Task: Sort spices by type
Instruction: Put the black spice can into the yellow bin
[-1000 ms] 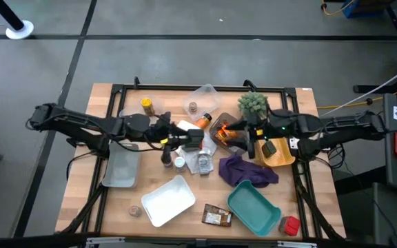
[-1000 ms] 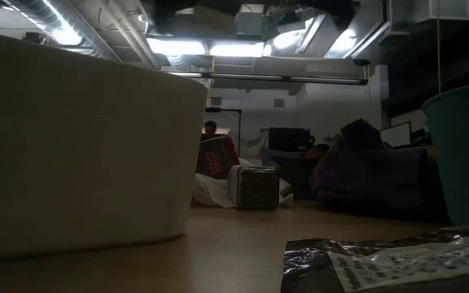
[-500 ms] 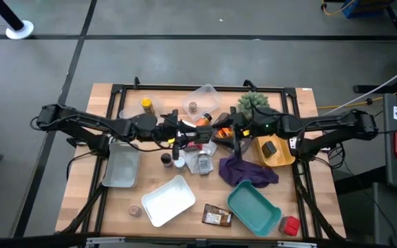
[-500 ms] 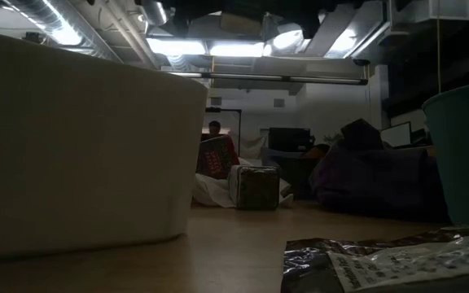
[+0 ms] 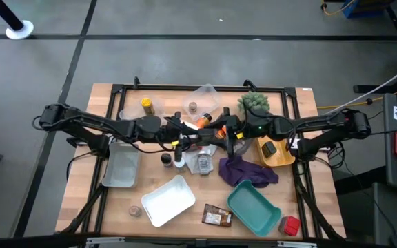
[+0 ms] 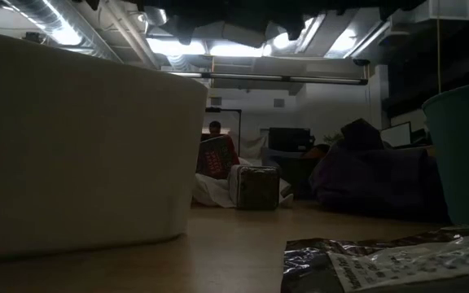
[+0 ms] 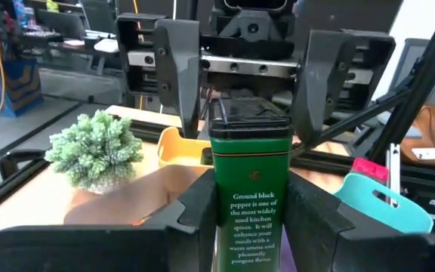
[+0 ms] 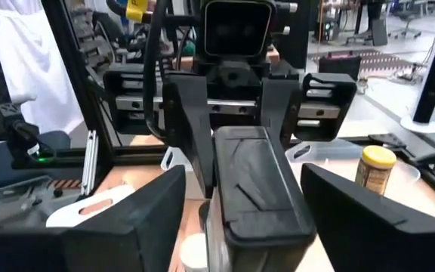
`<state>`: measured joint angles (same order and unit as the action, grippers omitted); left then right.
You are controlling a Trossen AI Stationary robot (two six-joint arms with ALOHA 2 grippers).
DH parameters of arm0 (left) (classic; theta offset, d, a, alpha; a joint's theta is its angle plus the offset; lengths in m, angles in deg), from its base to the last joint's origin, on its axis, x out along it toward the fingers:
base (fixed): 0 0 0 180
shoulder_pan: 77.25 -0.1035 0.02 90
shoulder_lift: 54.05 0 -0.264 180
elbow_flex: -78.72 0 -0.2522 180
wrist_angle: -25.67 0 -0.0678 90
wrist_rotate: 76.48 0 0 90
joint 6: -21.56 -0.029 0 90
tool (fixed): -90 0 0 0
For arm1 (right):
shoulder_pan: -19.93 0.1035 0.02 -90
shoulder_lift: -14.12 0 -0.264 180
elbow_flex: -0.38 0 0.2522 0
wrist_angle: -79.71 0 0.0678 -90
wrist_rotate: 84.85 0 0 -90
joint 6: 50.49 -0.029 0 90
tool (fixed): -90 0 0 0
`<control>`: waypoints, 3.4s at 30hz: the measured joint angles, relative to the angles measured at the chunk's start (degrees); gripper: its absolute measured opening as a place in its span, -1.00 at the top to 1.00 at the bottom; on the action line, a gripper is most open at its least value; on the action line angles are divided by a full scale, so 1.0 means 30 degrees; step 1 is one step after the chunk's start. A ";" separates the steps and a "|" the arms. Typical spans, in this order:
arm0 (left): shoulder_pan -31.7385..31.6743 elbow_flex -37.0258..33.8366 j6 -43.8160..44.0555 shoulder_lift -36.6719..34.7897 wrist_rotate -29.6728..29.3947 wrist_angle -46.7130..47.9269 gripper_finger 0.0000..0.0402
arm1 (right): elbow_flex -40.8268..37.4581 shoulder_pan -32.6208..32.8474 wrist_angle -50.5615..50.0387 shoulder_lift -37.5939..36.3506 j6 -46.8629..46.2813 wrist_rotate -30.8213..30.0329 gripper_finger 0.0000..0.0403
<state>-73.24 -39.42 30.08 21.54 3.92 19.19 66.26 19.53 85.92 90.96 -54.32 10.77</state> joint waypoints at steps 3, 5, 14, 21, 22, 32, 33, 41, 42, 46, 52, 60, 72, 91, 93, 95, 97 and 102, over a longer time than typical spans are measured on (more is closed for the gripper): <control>0.0000 -0.0007 -0.0003 0.0054 0.0000 0.0082 0.45 | 0.0000 0.0000 -0.0391 0.0000 -0.0056 0.0000 -0.14; 0.0000 0.0000 -0.0007 0.0058 0.0020 -0.0043 0.45 | 0.0000 0.0000 -0.0791 0.0007 -0.0058 -0.0003 0.01; 0.0015 -0.0007 -0.0977 0.0095 0.0132 -0.0096 0.45 | 0.0000 0.0000 -0.1307 0.0002 -0.0114 0.0408 0.37; 0.0007 0.0000 -0.1327 0.0087 0.0066 0.0189 0.43 | 0.0000 0.0000 -0.1432 -0.0022 -0.0055 0.0313 0.33; 0.0007 0.0000 -0.1362 0.0087 0.0061 0.0221 0.41 | 0.0000 0.0000 -0.1523 -0.0022 -0.0058 0.0305 0.35; -0.0022 0.0000 -0.1275 0.0087 -0.0218 0.0763 0.04 | -0.0007 0.0000 -0.6093 -0.2365 -0.0091 -0.1887 0.34; -0.0022 0.0000 -0.1274 0.0087 -0.0205 0.0846 0.02 | -0.0007 0.0000 -0.6868 -0.2838 -0.0097 -0.2332 0.33; -0.0015 0.0000 -0.1331 0.0080 -0.0134 0.2504 0.00 | -0.0007 0.0029 -1.5033 -0.6789 -0.2832 -0.6467 0.37; -0.0015 0.0000 -0.1313 0.0080 -0.0124 0.2680 0.00 | -0.0007 0.0029 -1.6171 -0.7093 -0.3464 -0.7132 0.37; -0.0015 0.0000 -0.1260 0.0080 -0.0089 0.2969 0.00 | -0.0007 0.0029 -2.0306 -0.8180 -0.6119 -0.9686 0.33; -0.0015 0.0000 -0.1246 0.0080 -0.0087 0.3092 0.00 | -0.0310 0.0029 -2.4318 -0.9202 -0.9199 -1.1566 0.37; -0.0015 0.0000 -0.1268 0.0080 -0.0084 0.3131 0.00 | -0.3479 0.0029 -2.5026 -1.0800 -1.2165 -1.2881 0.36; -0.0015 0.0000 -0.1268 0.0080 -0.0080 0.3131 0.00 | -0.7711 0.0029 -2.1960 -1.1905 -1.3216 -1.3857 0.36; -0.0015 0.0000 -0.1268 0.0073 -0.0085 0.3123 0.00 | -1.0775 0.0000 -1.8911 -1.1897 -1.3720 -1.2783 0.24; -0.0015 0.0000 -0.1268 0.0073 -0.0087 0.3123 0.00 | -1.0768 0.0000 -1.8876 -1.1798 -1.3685 -1.2497 0.23; -0.0015 0.0000 -0.1268 0.0073 -0.0082 0.3123 0.00 | -1.0768 0.0000 -1.8926 -1.1781 -1.3661 -1.2379 0.22; -0.0015 0.0000 -0.1268 0.0073 -0.0086 0.3118 0.00 | -1.0768 0.0000 -1.8973 -1.1781 -1.3653 -1.2283 0.21; -0.0015 0.0000 -0.1268 0.0073 -0.0084 0.3121 0.00 | -1.0768 0.0000 -1.8959 -1.1781 -1.3653 -1.1705 0.21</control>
<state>-73.29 -39.42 26.27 21.76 3.67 28.55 33.96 19.53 29.05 55.61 -95.28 -24.34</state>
